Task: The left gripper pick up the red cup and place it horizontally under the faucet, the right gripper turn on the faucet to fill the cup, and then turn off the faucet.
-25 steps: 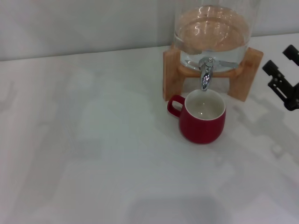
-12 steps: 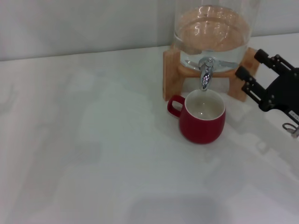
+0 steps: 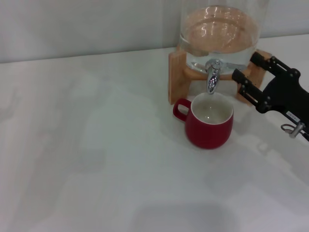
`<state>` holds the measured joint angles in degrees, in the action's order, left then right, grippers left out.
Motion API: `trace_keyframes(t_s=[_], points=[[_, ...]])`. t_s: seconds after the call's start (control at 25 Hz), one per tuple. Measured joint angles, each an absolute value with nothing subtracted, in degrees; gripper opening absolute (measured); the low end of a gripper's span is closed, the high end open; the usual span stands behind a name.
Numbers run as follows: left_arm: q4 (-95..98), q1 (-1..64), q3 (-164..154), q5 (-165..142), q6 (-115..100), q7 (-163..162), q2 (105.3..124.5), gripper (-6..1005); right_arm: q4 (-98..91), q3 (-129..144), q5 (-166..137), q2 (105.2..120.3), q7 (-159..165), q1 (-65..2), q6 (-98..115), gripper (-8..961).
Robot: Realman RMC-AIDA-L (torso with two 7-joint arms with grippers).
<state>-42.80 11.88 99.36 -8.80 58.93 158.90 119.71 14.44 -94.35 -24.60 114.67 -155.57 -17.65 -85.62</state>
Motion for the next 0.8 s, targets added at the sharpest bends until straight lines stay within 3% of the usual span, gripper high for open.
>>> trace_keyframes(t_s=[0.8], points=[[-42.80,11.25,98.96,-8.78,59.65,158.46,119.71,863,14.85,-94.04,-30.59,114.36,-155.68,-18.00,-86.58,605]])
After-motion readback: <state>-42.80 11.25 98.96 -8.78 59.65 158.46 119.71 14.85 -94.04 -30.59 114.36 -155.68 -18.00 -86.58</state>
